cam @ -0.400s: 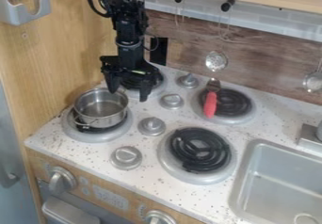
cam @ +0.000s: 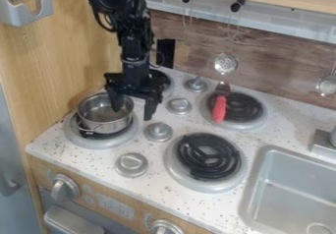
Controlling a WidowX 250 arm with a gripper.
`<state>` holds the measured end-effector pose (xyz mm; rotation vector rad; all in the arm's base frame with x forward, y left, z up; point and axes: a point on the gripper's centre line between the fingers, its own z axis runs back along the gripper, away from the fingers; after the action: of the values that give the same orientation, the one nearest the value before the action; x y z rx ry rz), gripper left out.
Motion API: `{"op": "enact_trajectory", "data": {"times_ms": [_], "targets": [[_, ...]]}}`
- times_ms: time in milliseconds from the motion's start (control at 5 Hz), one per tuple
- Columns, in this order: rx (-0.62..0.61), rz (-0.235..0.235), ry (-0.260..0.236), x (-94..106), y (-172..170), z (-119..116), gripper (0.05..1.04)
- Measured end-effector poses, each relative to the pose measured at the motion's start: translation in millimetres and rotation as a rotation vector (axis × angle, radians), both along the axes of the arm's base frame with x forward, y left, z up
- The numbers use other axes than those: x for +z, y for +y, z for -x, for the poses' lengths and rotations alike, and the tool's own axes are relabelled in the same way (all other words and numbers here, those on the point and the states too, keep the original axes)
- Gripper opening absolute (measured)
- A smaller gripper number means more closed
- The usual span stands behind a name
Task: Transfer the red spoon on the lower right burner
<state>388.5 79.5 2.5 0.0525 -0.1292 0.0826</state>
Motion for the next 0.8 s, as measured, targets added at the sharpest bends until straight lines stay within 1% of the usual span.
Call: {"op": "enact_trajectory", "data": {"times_ms": [200, 400, 600, 800], "targets": [[-0.057, -0.002, 0.0, 0.0, -13.9, -2.8, 0.999], [-0.13, 0.006, -0.016, 0.3, -33.9, -8.0, 0.999], [-0.211, 0.011, -0.044, 3.2, -55.8, -15.7, 0.999], [-0.274, 0.021, -0.09, 9.2, -76.6, -31.3, 0.999]]}}
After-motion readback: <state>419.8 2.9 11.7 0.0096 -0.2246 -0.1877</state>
